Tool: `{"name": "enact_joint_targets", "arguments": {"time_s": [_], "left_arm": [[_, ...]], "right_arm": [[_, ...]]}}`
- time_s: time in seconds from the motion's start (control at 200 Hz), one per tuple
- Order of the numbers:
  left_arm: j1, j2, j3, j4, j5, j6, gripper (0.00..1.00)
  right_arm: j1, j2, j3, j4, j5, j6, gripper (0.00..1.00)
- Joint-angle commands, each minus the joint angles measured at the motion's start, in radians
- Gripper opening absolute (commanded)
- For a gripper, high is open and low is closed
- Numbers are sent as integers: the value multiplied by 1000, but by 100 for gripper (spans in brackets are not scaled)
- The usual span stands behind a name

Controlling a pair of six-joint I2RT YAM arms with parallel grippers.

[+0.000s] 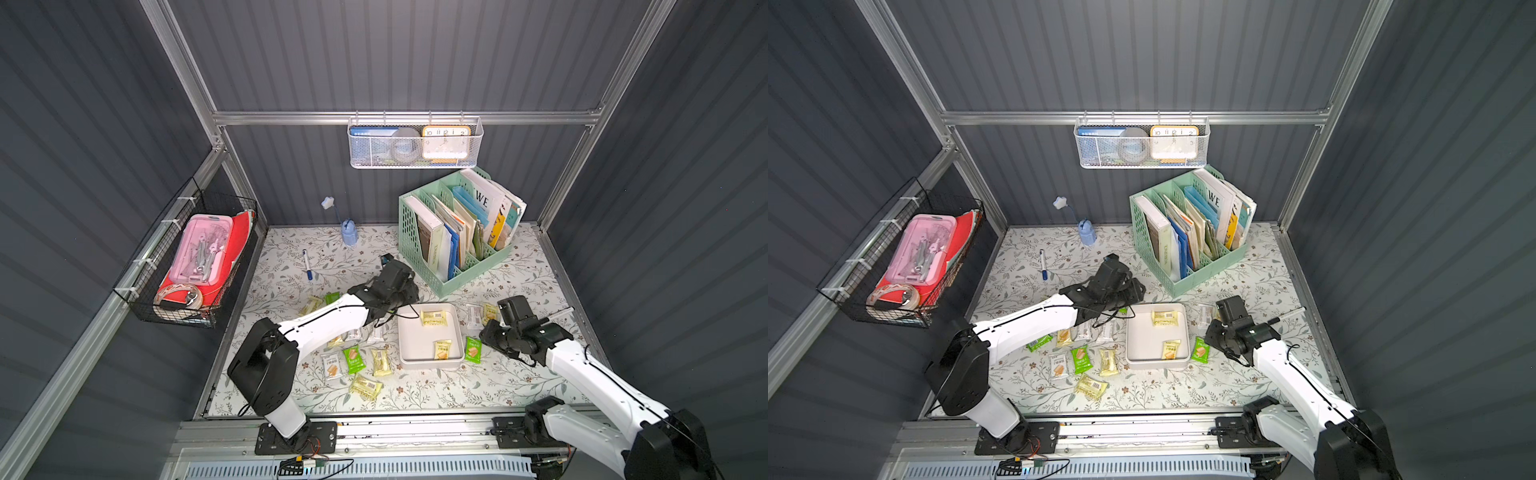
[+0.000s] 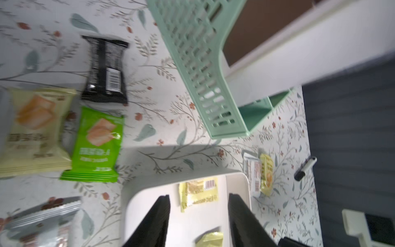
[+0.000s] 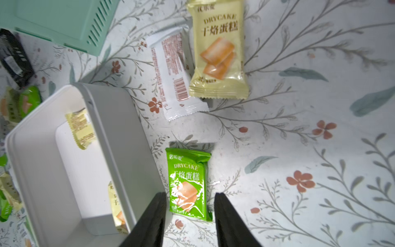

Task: Take the cookies out of the storage box
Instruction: Place the cookie at the center of the board, then pick up the cookie from the storage box.

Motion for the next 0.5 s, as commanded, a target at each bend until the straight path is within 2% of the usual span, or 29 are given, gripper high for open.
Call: {"name": "enact_joint_targets", "arguments": {"time_s": [0.0,0.225,0.495], "left_arm": [[-38,48,37,-179,-39,62,50],[-105,109,66,-279,-7,77,51],[-128,168,79,-265,176,117,51]], "right_arm": [[-5,-34,20,-23,15,-7,42],[-5,-51,10,-46,35,9,42],[-5,-58,2,-46,35,32,42]]}}
